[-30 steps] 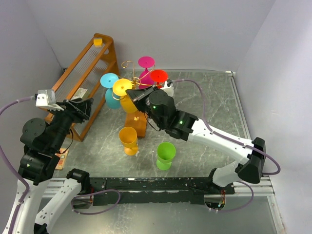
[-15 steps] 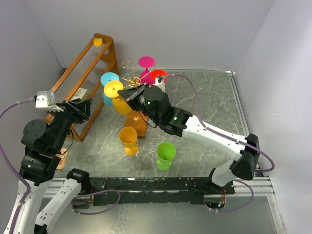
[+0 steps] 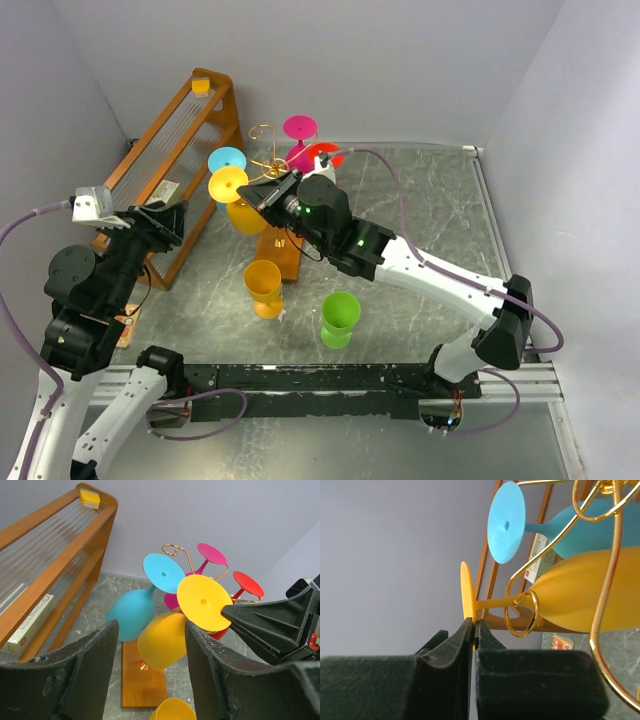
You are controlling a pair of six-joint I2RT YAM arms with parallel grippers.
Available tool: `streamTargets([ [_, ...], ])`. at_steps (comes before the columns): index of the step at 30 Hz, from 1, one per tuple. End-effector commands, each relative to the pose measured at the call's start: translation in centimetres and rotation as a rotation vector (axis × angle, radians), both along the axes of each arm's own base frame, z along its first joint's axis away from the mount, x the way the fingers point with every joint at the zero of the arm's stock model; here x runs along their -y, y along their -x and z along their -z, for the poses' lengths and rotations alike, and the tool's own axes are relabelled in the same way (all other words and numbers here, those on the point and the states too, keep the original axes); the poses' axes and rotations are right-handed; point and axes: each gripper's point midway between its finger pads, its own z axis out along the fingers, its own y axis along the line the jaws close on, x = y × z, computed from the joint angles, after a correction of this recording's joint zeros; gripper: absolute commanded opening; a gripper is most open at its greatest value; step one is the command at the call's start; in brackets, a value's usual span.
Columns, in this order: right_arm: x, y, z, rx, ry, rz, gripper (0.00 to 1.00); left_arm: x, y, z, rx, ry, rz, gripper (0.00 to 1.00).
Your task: Place the wine glass upside down on the wine glass rack
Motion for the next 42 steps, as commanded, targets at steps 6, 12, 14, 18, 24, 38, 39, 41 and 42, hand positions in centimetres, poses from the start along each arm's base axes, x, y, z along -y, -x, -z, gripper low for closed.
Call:
streamTargets([
  [6,2.0,0.9,-1.1,0.038,-0.006,0.004,0.00,-0.5,-0.3,-0.6,0.023,0.005,-0.030,0.66],
  [12,3.7,0.8,-0.4,0.023,0.009,0.060,0.00,-0.5,-0.4,-0.4,0.018,0.021,-0.034,0.66],
  [14,4.2,0.7,-0.2,0.023,0.005,0.081,0.00,-0.4,-0.4,-0.6,0.019,0.025,-0.028,0.66],
  [18,4.8,0.5,0.0,0.024,0.019,0.105,0.00,-0.4,-0.4,-0.7,0.013,0.031,-0.026,0.66],
  [24,5.3,0.0,0.2,0.036,0.045,0.140,0.00,-0.4,-0.6,-0.4,0.005,0.031,-0.030,0.65],
  [38,5.5,0.1,1.4,0.007,0.067,0.140,0.07,-0.3,-1.7,0.0,-0.049,0.069,-0.048,0.64],
  [39,5.5,0.2,1.4,0.004,0.067,0.139,0.07,-0.2,-1.7,-0.2,-0.046,0.069,-0.046,0.65],
  [41,5.5,0.2,1.6,0.000,0.073,0.137,0.10,-0.2,-1.6,-0.3,-0.041,0.072,-0.043,0.65],
  [42,5.5,0.3,1.7,-0.002,0.076,0.136,0.11,-0.2,-1.6,-0.4,-0.038,0.072,-0.043,0.65],
])
